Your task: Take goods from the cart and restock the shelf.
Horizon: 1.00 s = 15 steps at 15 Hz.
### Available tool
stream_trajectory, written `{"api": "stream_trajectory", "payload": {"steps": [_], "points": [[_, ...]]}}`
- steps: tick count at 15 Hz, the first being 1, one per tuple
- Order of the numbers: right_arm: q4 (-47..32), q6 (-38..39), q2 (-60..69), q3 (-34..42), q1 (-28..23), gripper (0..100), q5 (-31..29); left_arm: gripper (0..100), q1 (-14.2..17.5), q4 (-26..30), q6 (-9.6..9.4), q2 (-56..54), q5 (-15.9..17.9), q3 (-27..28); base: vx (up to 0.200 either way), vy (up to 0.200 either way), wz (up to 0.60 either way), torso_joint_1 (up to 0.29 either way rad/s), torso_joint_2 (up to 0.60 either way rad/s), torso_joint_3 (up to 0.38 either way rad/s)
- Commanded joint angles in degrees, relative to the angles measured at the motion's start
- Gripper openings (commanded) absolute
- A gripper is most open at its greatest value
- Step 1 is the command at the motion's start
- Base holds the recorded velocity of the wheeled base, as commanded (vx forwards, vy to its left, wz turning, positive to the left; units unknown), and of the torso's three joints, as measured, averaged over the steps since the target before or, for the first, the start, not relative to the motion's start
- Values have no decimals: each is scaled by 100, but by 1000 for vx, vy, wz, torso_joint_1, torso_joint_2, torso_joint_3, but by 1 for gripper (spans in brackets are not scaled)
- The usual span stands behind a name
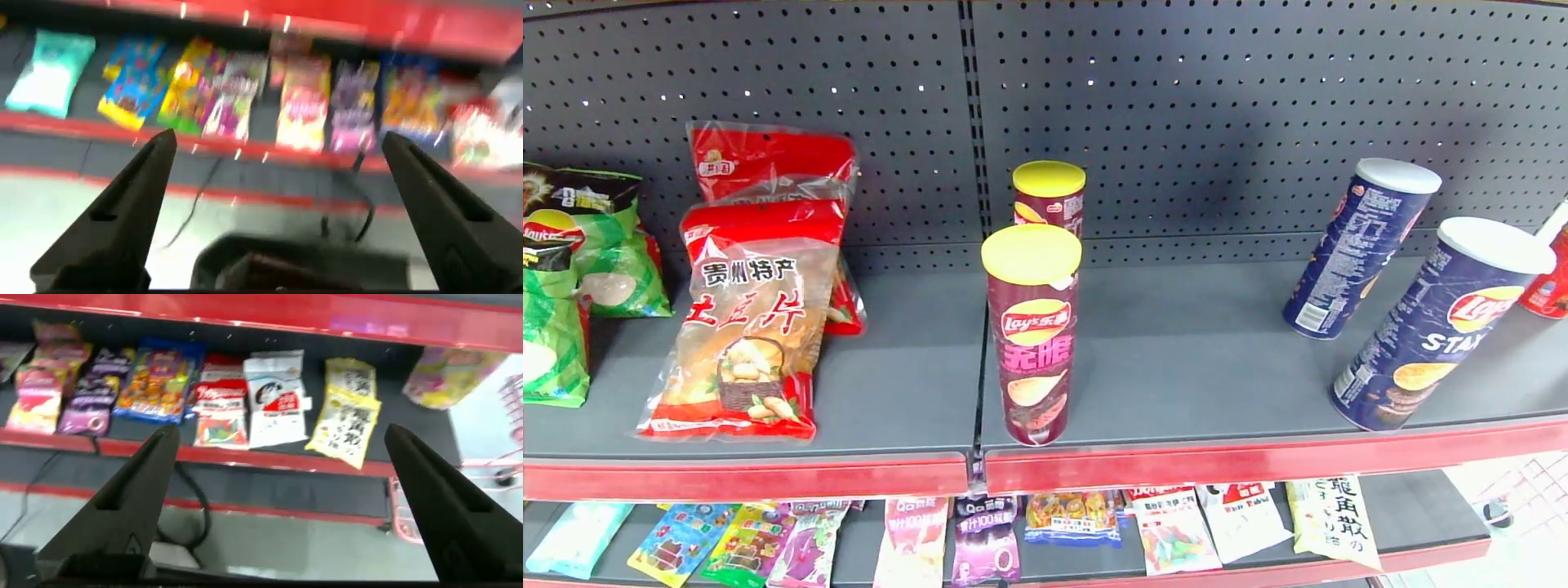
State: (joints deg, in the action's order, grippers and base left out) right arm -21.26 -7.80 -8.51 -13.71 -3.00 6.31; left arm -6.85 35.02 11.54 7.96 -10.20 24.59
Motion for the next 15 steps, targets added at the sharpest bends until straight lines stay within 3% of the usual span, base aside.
{"api": "stream_trajectory", "payload": {"steps": [1, 2, 3, 4, 5, 6, 7, 8, 11, 13, 14, 15], "points": [[8, 7, 359, 97, -25, 100, -148, 100, 26, -365, -3, -269, 36, -279, 0, 0, 0, 0, 0, 0], [597, 33, 359, 536, -25, 100, -588, 100, 26, -1498, -29, -269, 229, -877, 0, 0, 0, 0, 0, 0], [1440, 103, 359, 906, -25, 100, -588, 100, 26, -2017, -91, -269, 229, -1176, 0, 0, 0, 0, 0, 0], [2135, 183, 359, 1222, -25, 100, -640, 100, 26, -2404, -267, -269, 185, -1536, 0, 0, 0, 0, 0, 0], [2328, 244, 359, 1292, -25, 100, -711, 100, 26, -2905, -627, -269, 115, -1958, 0, 0, 0, 0, 0, 0], [2363, 376, 359, 1310, -25, 100, -886, 100, 26, -3617, -820, -269, 62, -2406, 0, 0, 0, 0, 0, 0], [2337, 596, 359, 1301, -17, 100, -1062, 100, 26, -3828, -812, -269, 36, -2459, 0, 0, 0, 0, 0, 0], [2328, 727, 359, 1301, -17, 100, -1045, 100, 79, -3546, -785, -242, -131, -2389, 0, 0, 0, 0, 0, 0], [2258, 745, 236, 1275, -43, 100, -728, 100, 835, -3511, -777, -40, -245, -2380, 0, 0, 0, 0, 0, 0], [2179, 745, 253, 1248, -52, 100, -737, 100, 1063, -3511, -768, -216, -228, -2380, 0, 0, 0, 0, 0, 0], [2188, 745, 297, 1248, -69, 100, -755, 100, 1045, -3581, -741, -330, -166, -2415, 0, 0, 0, 0, 0, 0], [2223, 701, 315, 1257, -69, 100, -930, 100, 1045, -3740, -610, -313, 414, -2450, 0, 0, 0, 0, 0, 0]]}}
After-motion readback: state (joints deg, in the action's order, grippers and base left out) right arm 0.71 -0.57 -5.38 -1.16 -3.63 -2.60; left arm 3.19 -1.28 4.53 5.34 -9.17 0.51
